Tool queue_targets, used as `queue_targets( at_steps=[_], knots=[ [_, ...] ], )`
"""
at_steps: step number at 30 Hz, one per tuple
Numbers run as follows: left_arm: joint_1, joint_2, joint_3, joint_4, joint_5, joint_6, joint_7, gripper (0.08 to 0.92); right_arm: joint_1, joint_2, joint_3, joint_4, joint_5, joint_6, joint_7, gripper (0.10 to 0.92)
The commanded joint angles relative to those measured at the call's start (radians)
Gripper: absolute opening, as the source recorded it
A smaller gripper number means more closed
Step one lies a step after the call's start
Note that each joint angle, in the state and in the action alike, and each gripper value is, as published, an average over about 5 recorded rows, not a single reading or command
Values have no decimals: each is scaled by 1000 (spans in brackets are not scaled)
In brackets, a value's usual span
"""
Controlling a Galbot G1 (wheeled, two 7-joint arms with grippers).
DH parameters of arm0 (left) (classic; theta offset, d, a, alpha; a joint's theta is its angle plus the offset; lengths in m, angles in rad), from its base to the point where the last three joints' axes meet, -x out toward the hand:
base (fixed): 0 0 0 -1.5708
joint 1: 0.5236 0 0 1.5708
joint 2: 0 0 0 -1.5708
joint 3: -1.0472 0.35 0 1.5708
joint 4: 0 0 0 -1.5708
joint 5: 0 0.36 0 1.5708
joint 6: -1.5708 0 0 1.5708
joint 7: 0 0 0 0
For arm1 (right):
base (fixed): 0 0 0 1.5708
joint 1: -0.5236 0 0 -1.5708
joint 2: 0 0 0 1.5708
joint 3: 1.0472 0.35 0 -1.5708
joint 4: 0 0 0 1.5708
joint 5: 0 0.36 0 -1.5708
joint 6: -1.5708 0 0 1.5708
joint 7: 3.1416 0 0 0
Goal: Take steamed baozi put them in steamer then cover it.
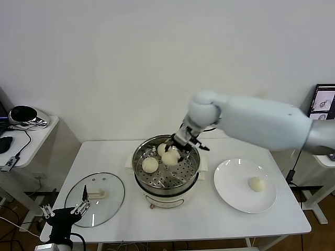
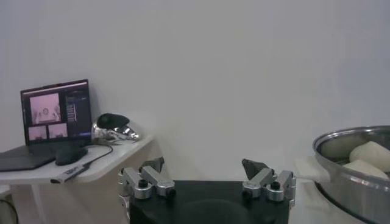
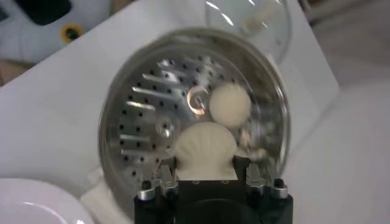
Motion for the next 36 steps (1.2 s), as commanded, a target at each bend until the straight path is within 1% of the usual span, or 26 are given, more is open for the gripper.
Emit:
queue_targets(
  at_steps=[1,10,18,21,25,27,30,36],
  knots=[
    [1,-2,1,-1,1,0,0,823,-28,109,-52,-16,-138,129,12,594],
    [0,-4,-1,2,-2,-2,-2,823,-60,125,-65,-31,-206,166,-1,594],
    [-4,-4,2,9,-3,-4,-3,823,-68,104,-71,-13,-205,172,-6,595],
    [-6,-4,3,10,-3,-4,-3,823,-70,95,-64,-12,-198,171,6,632],
    [-6,-3,4,10,-3,-3,-3,823,-37,68,-45,-2,-173,159,5,743],
    [-6,-1,4,9,-4,-3,-3,823,-6,44,-31,7,-147,143,-2,785],
    [-7,3,2,8,-5,-3,-3,823,44,-14,-10,28,-95,64,-9,816],
    [-14,14,1,3,-7,-1,-2,823,142,-195,-9,110,49,-299,-1,823]
  ],
)
